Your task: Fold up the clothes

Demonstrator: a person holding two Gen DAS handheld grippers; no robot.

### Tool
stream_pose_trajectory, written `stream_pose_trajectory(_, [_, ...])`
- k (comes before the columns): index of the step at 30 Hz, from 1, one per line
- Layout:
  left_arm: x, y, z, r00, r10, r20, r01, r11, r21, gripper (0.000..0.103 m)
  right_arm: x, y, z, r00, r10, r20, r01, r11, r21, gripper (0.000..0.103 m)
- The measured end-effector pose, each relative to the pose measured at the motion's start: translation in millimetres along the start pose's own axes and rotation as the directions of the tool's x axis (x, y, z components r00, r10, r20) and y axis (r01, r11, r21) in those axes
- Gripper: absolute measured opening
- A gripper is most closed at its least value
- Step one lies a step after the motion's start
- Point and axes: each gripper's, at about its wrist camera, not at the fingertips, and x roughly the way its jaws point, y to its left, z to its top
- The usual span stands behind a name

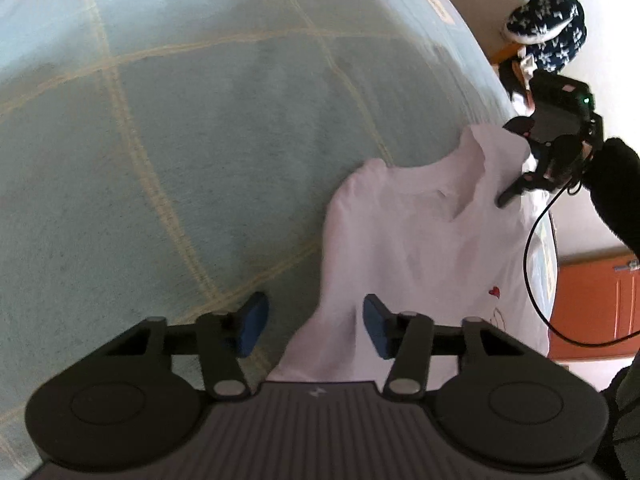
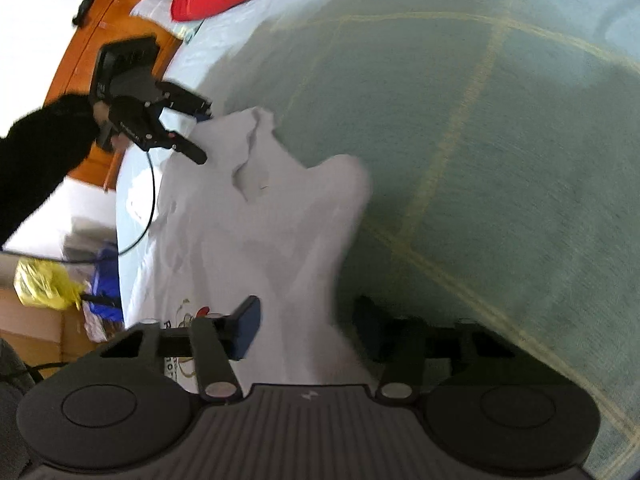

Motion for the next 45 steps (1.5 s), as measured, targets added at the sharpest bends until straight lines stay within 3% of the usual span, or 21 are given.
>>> stream_pose_trajectory(2, [0.2,-2.2,-1.4,1.000,0.017,0.007,-0.017,1.000,0.009,0.045,-3.2,-11.5,-2.9,1.000,0.001,0.016,-0.001,0.999,0.040,0.016])
stream_pose_trajectory(7, [-3.0,-7.4,10.0,0.999,0.037,0.014,-0.038,0.999,0.028,0.045,-3.2,-11.9,-4.3,1.000,-0.012,0.027,0.011,0.999,0.046,0.015])
stream_pose_trajectory(9, [2.3,-1.3,14.9,1.000,0.007,0.018,-0.007,1.000,-0.006,0.045,-0.2,-9.1,-3.6,1.000,-0.021,0.020,0.020,0.999,0.040,0.015])
stream_pose_trajectory(11, [8.4,3.3,18.2,1.000,-0.026,0.010,0.026,0.999,-0.040,0.052,1.1,-8.6,-2.8,1.000,-0.024,0.017,0.024,0.999,0.043,0.015])
stream_pose_trajectory(14, [9.4,0.1,14.5,0.998,-0.056,-0.032,0.054,0.996,-0.071,0.052,0.6,-8.3,-4.5,0.999,-0.023,0.026,0.022,0.998,0.056,0.015])
stream_pose_trajectory(17, [13.9,-12.9,9.7,0.995,-0.030,-0.090,0.032,0.999,0.019,0.052,0.8,-8.6,-5.8,0.999,-0.018,0.036,0.015,0.998,0.066,0.016])
stream_pose_trajectory(19, [18.4,-14.1,13.9,0.996,-0.015,-0.091,0.017,1.000,0.014,0.051,2.4,-12.8,-7.3,0.999,-0.006,0.047,0.003,0.997,0.075,0.015])
stream_pose_trajectory(21, [21.4,-21.9,15.8,0.995,0.036,-0.093,-0.031,0.998,0.046,0.046,2.6,-18.2,-10.5,0.998,0.001,0.064,-0.006,0.997,0.082,0.012])
stream_pose_trajectory(23, [21.3,-32.7,11.6,0.990,0.118,-0.081,-0.111,0.990,0.084,0.029,2.0,-18.1,-13.3,0.997,-0.007,0.078,0.000,0.997,0.082,0.011])
stream_pose_trajectory(27, [14.0,-38.9,-0.5,0.977,0.211,-0.014,-0.210,0.977,0.038,0.019,-0.2,-2.7,-16.2,0.992,-0.087,0.087,0.083,0.995,0.046,0.011])
stream_pose_trajectory(29, [10.1,-45.6,-5.5,0.970,0.243,0.017,-0.243,0.969,0.044,0.009,-1.8,9.5,-17.5,0.985,-0.147,0.088,0.145,0.989,0.021,0.012])
stream_pose_trajectory(34, [3.2,-48.0,-16.1,0.962,0.262,0.076,-0.264,0.964,0.017,0.007,-18.6,33.3,-26.3,0.959,-0.253,0.131,0.258,0.966,-0.023,0.024])
stream_pose_trajectory(37, [6.4,-47.1,-18.1,0.959,0.270,0.087,-0.271,0.963,-0.002,0.007,-24.1,22.4,-33.9,0.947,-0.276,0.162,0.273,0.961,0.043,0.018])
stream_pose_trajectory(40, [5.3,-53.7,-17.5,0.949,0.296,0.109,-0.298,0.955,-0.002,0.005,-20.4,32.8,-31.6,0.935,-0.314,0.164,0.316,0.949,0.014,0.011])
stream_pose_trajectory(45, [-26.3,-53.1,-23.9,0.913,0.345,0.219,-0.334,0.939,-0.084,0.002,-25.4,50.7,-14.2,0.879,-0.405,0.253,0.427,0.904,-0.035,0.009])
